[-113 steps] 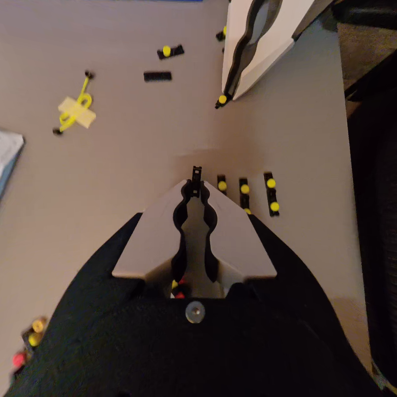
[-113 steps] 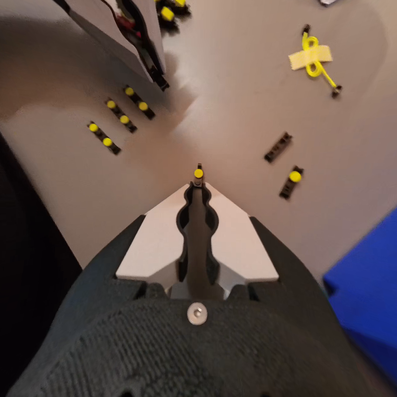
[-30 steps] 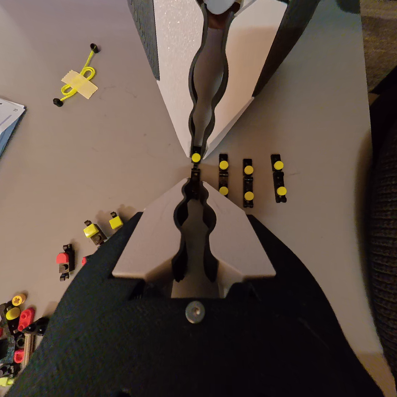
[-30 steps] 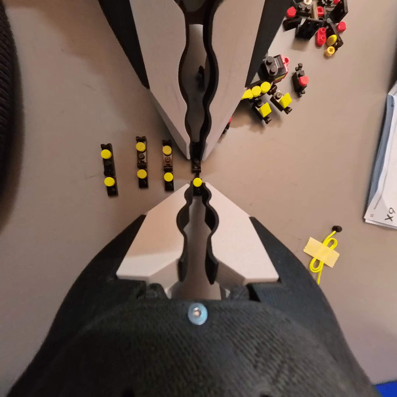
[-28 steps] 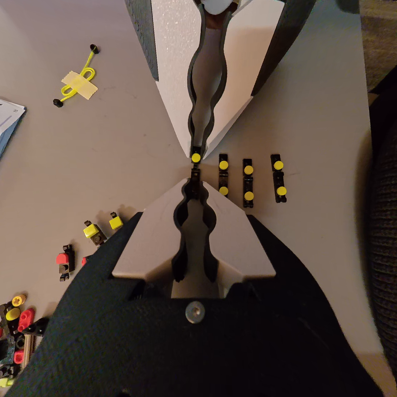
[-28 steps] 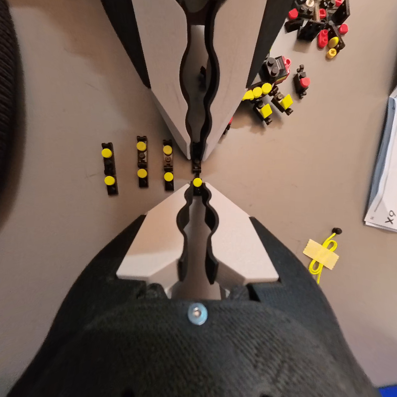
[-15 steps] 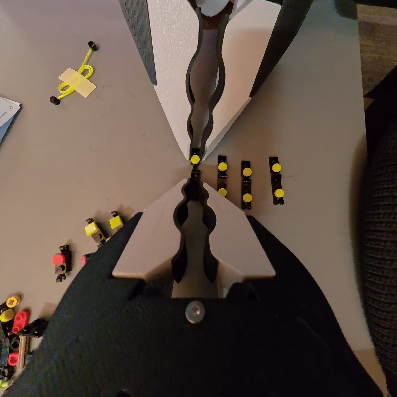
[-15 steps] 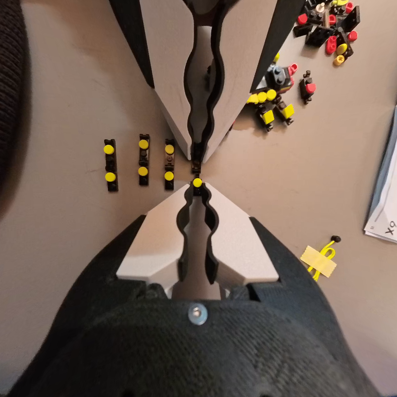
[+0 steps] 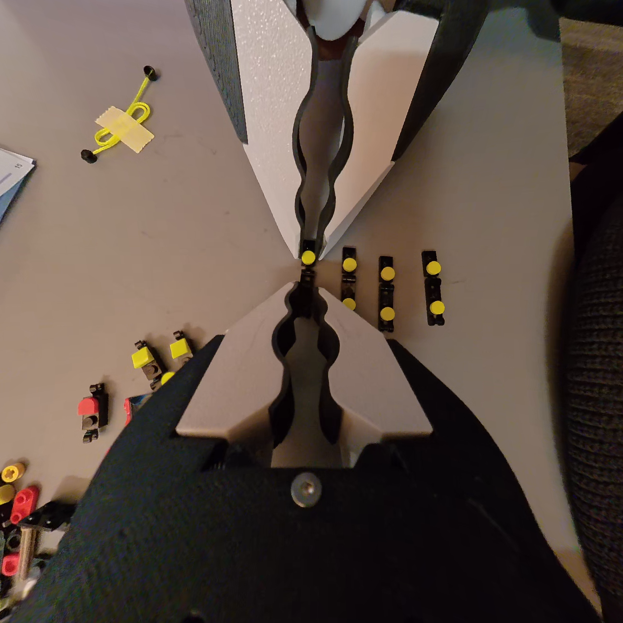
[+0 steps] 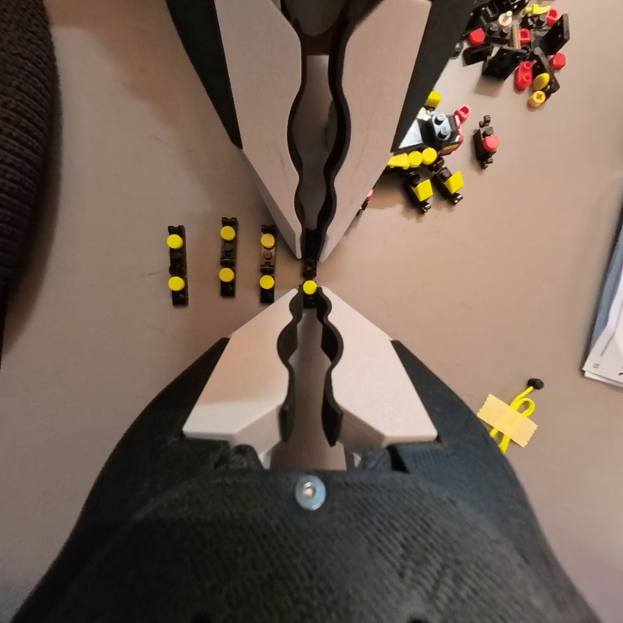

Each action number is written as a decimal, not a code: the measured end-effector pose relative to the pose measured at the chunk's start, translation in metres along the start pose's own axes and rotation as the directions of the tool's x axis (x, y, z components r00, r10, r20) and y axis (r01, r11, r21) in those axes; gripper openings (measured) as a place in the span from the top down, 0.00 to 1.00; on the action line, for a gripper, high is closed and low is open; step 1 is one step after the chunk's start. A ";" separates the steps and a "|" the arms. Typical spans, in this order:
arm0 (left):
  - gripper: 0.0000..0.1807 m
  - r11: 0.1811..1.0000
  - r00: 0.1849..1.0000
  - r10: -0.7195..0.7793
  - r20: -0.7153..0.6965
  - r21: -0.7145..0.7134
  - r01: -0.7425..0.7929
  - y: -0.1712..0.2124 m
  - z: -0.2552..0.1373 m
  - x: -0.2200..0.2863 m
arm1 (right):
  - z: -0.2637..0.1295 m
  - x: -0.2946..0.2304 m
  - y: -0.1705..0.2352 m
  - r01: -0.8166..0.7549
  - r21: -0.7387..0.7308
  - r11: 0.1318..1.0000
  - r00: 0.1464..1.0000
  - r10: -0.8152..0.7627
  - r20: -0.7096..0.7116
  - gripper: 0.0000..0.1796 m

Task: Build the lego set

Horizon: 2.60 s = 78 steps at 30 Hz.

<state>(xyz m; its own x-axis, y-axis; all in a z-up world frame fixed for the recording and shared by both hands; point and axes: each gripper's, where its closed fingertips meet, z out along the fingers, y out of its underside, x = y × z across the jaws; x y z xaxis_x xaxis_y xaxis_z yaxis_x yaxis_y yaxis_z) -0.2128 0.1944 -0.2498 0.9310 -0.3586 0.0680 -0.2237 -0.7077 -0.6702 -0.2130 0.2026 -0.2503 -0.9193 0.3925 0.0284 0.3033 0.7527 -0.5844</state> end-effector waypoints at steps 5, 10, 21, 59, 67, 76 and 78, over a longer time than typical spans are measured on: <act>0.98 0.999 0.999 -0.037 -0.016 0.009 0.037 0.000 0.000 0.000 | 0.000 0.000 0.000 -0.019 0.006 1.000 1.000 0.019 0.005 0.97; 0.98 0.999 0.999 -0.037 -0.015 0.009 0.037 0.000 0.001 0.000 | 0.000 0.000 0.000 -0.019 0.004 1.000 1.000 0.019 0.008 0.97; 0.98 1.000 1.000 -0.021 0.000 -0.008 0.021 0.000 0.000 0.000 | 0.001 0.000 0.000 -0.030 -0.001 1.000 1.000 0.030 0.000 0.97; 0.98 0.906 0.728 -0.385 0.568 0.082 0.416 0.147 -0.161 -0.078 | -0.044 -0.011 -0.018 -0.302 0.336 0.892 0.893 0.388 -0.228 0.96; 1.00 0.846 0.710 -0.525 0.469 0.199 0.495 0.148 -0.163 -0.082 | -0.039 -0.004 -0.010 -0.300 0.323 0.898 0.892 0.384 -0.239 0.97; 1.00 0.876 0.680 -0.467 0.565 0.189 0.444 0.158 -0.167 -0.100 | -0.056 0.014 0.001 -0.338 0.379 0.862 0.837 0.459 -0.297 0.98; 1.00 0.871 0.662 -0.484 0.573 0.242 0.427 0.151 -0.171 -0.110 | -0.058 0.015 -0.003 -0.340 0.401 0.851 0.834 0.470 -0.289 0.97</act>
<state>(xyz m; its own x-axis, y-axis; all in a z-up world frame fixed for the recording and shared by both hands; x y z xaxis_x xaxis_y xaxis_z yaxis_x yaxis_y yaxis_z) -0.3981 0.0226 -0.2316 0.8894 0.4539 -0.0539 0.2730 -0.6221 -0.7338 -0.2131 0.2373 -0.2013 -0.5515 0.8340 -0.0164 0.4705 0.2947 -0.8317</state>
